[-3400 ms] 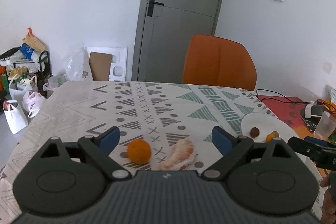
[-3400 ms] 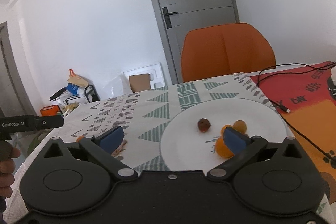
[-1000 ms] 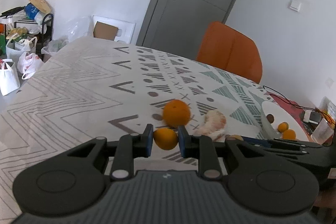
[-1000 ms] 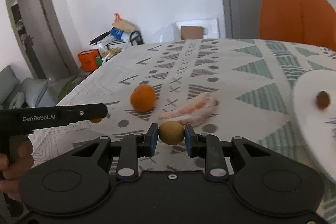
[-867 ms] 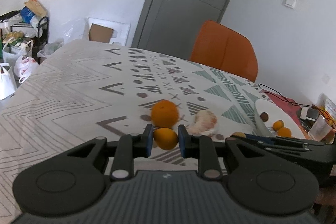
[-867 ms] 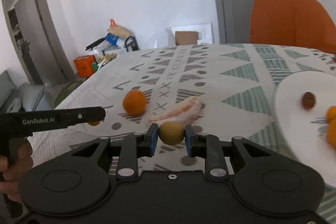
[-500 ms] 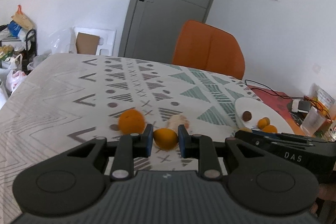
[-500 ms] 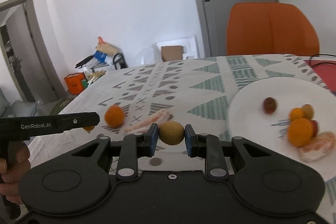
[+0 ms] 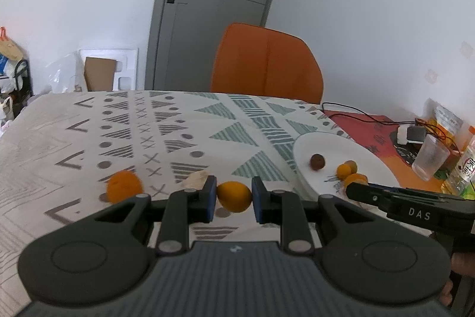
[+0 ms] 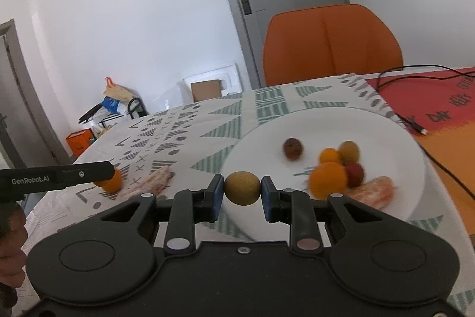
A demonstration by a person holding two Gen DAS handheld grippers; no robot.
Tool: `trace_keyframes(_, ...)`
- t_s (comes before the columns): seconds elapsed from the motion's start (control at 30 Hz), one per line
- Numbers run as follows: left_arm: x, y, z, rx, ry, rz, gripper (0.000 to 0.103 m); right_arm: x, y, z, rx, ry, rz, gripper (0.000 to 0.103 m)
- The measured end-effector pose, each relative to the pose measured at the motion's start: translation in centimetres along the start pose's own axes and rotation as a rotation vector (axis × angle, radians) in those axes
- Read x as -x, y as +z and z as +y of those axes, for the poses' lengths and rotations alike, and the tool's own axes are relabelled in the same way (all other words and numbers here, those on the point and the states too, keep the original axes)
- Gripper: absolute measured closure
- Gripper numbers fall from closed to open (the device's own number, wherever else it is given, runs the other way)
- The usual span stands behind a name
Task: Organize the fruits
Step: 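Carry the mandarin and yellow-green fruit in both grippers over the white plate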
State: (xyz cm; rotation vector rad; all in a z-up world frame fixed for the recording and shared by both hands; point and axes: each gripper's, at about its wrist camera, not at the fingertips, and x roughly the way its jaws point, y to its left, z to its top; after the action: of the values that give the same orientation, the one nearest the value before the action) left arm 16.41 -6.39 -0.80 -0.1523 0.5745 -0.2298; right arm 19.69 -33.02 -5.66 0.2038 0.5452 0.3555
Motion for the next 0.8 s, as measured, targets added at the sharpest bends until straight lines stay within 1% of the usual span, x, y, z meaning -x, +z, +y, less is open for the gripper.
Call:
trace_keyframes(0.33,-2.4,0.2,-3.8,-0.056,-0.018,0.021,0.08,1.0,-0.3,-3.8,-0.046,-0.02,-0.021,0.078)
trace_keyframes(0.53,-3.8,0.2,-6.0,-0.1,-0.028,0.034,0.08,0.9,-1.0,-5.3,-0.081,-0.005,-0.028,0.077)
trace_keyframes(0.63,-4.8,0.3,-6.9,-0.116,-0.035,0.042,0.08,0.9,-1.2,-5.8,-0.099,0.007,-0.049,0.071)
trace_keyframes(0.7,-5.6,0.5,-7.5,-0.131,-0.036,0.047,0.08,0.9,-1.3,-6.0,-0.112,0.017,-0.061,0.071)
trace_keyframes(0.8,-6.5,0.7,-8.2,-0.148,-0.036,0.051,0.08,1.4,-1.3,-6.2,-0.12,0.003,-0.081,0.071)
